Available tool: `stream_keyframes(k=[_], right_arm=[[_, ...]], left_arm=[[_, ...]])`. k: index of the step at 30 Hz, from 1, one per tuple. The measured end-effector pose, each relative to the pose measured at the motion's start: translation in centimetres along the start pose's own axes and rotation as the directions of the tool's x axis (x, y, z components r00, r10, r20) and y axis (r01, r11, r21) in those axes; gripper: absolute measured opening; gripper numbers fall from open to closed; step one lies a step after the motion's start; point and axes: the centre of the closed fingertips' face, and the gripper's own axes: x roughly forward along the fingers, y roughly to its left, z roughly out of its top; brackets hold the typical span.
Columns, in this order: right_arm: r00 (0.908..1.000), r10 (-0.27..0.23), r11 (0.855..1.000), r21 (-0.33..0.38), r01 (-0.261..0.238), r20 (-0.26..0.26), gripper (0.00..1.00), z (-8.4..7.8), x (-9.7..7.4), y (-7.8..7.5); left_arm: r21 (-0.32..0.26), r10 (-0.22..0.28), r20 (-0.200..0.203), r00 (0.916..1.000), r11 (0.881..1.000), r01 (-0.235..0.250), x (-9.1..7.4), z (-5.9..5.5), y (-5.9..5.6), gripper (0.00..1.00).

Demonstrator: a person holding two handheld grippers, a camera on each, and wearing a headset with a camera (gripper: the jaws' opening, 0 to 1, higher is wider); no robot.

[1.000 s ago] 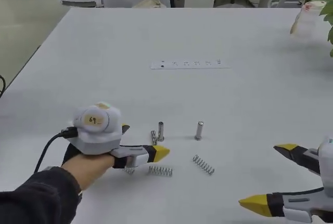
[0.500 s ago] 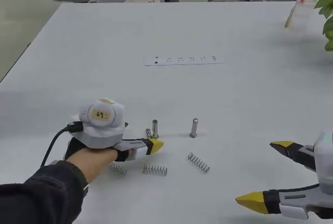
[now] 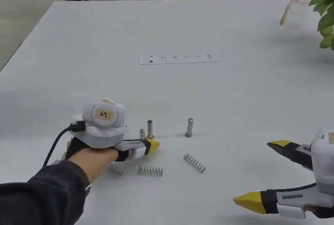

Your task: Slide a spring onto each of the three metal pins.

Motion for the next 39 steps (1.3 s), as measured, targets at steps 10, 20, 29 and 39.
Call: stream_keyframes(k=[10, 20, 29, 39], right_arm=[[0.9999, -0.003, 1.0, -0.007, 0.002, -0.013, 0.97, -0.2, 0.0, -0.2], [0.9999, -0.002, 1.0, -0.007, 0.002, -0.014, 0.97, -0.3, 0.0, -0.2], [0.9999, -0.002, 1.0, -0.003, 0.002, -0.017, 0.97, -0.5, 0.0, -0.2], [0.9998, -0.002, 1.0, -0.002, 0.002, -0.019, 0.96, -0.5, 0.0, -0.3]], left_arm=[[0.008, 0.013, -0.028, 0.9995, 1.0, -0.013, 0.5, -0.6, 0.5, 0.5], [0.03, 0.035, -0.044, 0.9984, 0.999, -0.034, 0.4, -1.0, 1.1, 0.44], [0.027, 0.056, -0.053, 0.997, 0.998, -0.054, 0.1, -1.1, 1.9, 0.4], [0.023, 0.083, -0.049, 0.9953, 0.996, -0.082, 0.2, -1.0, 3.0, 0.37]])
